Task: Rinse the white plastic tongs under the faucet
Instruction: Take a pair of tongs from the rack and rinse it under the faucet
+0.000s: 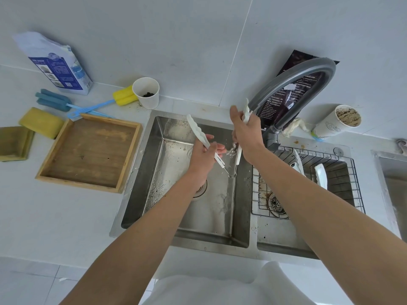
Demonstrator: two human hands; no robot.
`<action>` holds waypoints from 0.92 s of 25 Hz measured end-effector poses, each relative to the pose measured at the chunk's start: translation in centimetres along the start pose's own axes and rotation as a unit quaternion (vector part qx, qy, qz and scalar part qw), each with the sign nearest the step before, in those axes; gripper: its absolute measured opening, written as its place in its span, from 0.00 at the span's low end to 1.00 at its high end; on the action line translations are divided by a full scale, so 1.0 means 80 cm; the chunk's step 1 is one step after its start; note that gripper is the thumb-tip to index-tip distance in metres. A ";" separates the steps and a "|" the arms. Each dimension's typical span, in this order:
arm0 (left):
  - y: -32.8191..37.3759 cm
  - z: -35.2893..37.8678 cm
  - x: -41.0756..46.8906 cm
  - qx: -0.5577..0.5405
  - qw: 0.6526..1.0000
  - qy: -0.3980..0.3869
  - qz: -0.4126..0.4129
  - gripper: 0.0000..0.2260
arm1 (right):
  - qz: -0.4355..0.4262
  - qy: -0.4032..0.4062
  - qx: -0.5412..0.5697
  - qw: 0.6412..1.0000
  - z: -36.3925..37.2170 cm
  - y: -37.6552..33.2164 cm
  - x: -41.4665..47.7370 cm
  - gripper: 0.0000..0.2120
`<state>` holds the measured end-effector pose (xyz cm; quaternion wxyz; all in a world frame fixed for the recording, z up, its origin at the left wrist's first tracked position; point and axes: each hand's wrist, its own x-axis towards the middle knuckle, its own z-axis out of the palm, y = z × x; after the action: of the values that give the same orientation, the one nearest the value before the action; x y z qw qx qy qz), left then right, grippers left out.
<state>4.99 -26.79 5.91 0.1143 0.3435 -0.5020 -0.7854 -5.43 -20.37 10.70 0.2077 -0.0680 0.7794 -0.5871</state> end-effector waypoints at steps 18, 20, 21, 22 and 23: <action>-0.015 0.027 -0.035 0.026 0.997 -0.059 0.050 0.06 | -0.053 0.115 -0.228 0.965 -0.026 0.017 0.012 0.10; -0.023 0.024 -0.034 0.033 0.997 -0.046 0.048 0.03 | -0.102 0.056 -0.261 0.958 -0.017 0.023 0.002 0.08; -0.026 0.022 -0.034 0.030 0.998 -0.038 0.041 0.01 | -0.129 0.036 -0.275 0.952 -0.013 0.025 -0.003 0.11; -0.027 0.020 -0.035 0.028 0.999 -0.027 0.034 0.03 | -0.158 0.019 -0.288 0.944 -0.009 0.026 -0.006 0.15; -0.029 0.019 -0.035 0.022 0.999 -0.019 0.028 0.04 | -0.185 0.005 -0.299 0.936 -0.006 0.025 -0.007 0.18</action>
<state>6.48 -23.17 5.49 0.1194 0.3169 -0.5312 -0.7766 -4.87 -19.11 9.03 0.0616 -0.2669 0.8936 -0.3558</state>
